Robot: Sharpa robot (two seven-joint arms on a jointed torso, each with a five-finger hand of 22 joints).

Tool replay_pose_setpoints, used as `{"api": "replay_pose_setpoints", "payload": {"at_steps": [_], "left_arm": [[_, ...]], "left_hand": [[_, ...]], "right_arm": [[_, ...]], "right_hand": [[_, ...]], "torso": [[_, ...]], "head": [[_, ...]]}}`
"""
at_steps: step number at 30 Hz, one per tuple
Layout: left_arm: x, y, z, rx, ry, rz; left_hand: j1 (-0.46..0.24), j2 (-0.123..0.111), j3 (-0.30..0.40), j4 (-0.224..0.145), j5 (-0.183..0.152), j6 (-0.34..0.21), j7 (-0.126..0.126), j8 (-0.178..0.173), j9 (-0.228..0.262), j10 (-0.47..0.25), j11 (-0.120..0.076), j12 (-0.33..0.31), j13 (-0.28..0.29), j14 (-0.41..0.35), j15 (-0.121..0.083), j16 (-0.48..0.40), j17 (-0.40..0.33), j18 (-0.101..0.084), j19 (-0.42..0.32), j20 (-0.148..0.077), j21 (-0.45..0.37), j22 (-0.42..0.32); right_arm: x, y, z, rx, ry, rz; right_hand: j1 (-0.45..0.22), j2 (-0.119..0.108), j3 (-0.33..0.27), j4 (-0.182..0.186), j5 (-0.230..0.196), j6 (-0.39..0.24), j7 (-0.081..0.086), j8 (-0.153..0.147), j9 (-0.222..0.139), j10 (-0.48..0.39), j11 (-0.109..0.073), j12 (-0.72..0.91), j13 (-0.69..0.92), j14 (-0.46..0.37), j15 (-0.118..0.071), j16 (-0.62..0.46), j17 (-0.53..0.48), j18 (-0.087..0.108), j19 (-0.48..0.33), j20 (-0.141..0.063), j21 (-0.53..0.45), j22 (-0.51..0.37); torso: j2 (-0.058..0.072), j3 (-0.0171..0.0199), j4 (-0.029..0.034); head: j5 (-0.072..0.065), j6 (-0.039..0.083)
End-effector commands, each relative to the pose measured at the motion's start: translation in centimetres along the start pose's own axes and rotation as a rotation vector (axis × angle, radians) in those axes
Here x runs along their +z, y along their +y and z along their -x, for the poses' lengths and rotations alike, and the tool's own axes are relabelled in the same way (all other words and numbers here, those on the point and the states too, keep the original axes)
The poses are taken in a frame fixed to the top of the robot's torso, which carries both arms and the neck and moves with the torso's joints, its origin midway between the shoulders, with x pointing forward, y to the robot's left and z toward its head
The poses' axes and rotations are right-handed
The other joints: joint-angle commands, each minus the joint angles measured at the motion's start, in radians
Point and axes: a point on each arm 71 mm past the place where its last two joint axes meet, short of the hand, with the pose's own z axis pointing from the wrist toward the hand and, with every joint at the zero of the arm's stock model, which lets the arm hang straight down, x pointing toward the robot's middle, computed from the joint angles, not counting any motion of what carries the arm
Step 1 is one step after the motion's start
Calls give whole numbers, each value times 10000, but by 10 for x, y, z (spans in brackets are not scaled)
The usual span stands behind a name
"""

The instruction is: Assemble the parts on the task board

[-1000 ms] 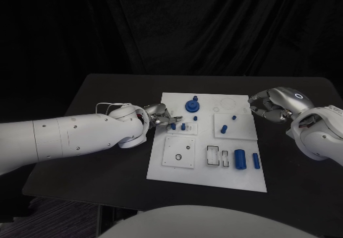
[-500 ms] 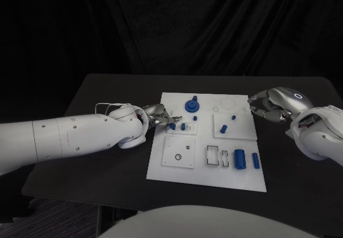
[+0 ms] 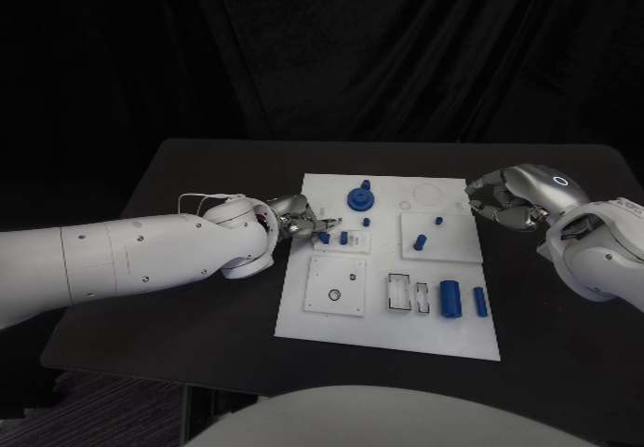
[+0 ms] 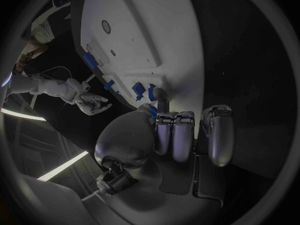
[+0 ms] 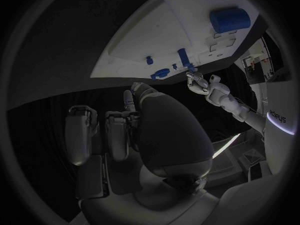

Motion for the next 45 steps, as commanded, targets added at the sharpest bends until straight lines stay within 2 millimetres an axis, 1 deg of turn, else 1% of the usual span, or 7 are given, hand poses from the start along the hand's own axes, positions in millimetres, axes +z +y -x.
{"api": "replay_pose_setpoints", "payload": {"at_steps": [1,6,15,24,38,40,45], "left_arm": [[0,-1,-1,-102,-79,-69],[0,-2,0,-121,-121,-189],[0,-6,2,-243,-442,-635],[0,-8,2,-274,-548,-892],[0,-8,2,-247,-488,-903],[0,-8,3,-285,-606,-949],[-3,-11,12,-196,-1749,-1792]], "left_hand": [[101,-18,66,-16,53,-60,-28,-21,171,1064,-65,-56,2603,1039,-94,26,2632,59,384,-79,-21,2165],[147,-38,85,-19,85,-100,-19,-80,152,1064,-60,-56,2603,1039,-93,26,2632,62,376,-83,-39,2159],[422,-67,262,-18,259,-247,48,-455,-32,1064,-11,-56,2603,1039,-55,26,2632,63,361,-60,-62,2157],[458,-61,290,-22,271,-236,46,-454,-19,1064,-8,-56,2603,1039,-50,26,2632,55,375,-57,-30,2168],[531,-66,343,-23,274,-175,37,-409,42,1064,-10,-56,2603,1039,-46,26,2632,55,375,-51,-29,2169],[555,-126,337,-19,241,-181,41,-399,81,1064,-8,-56,2603,1039,-45,26,2632,52,381,-48,-17,2173],[1008,-737,304,-28,70,-860,168,-562,270,1064,87,-56,2603,1039,25,26,2632,55,365,7,-35,2168]], "right_arm": [[-1,0,-1,-16,45,-87],[0,0,-1,-16,44,-84],[0,0,-1,-14,32,-82],[0,0,-1,-11,25,-72],[0,0,-1,-8,28,-68],[0,0,-1,-8,23,-71],[-1,-1,-1,-6,5,-78]], "right_hand": [[-61,30,71,-10,64,89,8,-49,-9,513,-30,-27,2045,983,-57,-7,2519,64,495,-71,-18,2233],[-61,30,71,-10,64,89,8,-49,-9,513,-30,-27,2045,983,-57,-7,2519,64,495,-71,-18,2233],[-61,30,71,-10,64,89,8,-49,-9,513,-30,-27,2045,983,-57,-7,2519,64,495,-71,-18,2233],[-61,30,71,-10,64,89,8,-49,-9,513,-30,-27,2045,983,-57,-7,2519,64,495,-71,-18,2233],[-61,30,71,-10,64,89,8,-49,-9,513,-30,-27,2045,983,-57,-7,2519,64,495,-71,-18,2233],[-61,30,71,-10,64,89,8,-49,-9,513,-30,-27,2045,983,-57,-7,2519,64,495,-71,-18,2233],[-61,30,71,-10,64,89,8,-49,-9,513,-30,-27,2045,983,-57,-7,2519,64,495,-71,-18,2233]], "torso": [[2,3,3],[5,-4,1],[4,-3,8],[-1,-1,-5],[9,4,7],[9,3,6],[7,-1,6]], "head": [[15,-2],[18,-2],[10,-2],[19,-2],[14,-2],[18,-2],[-17,-2]]}}
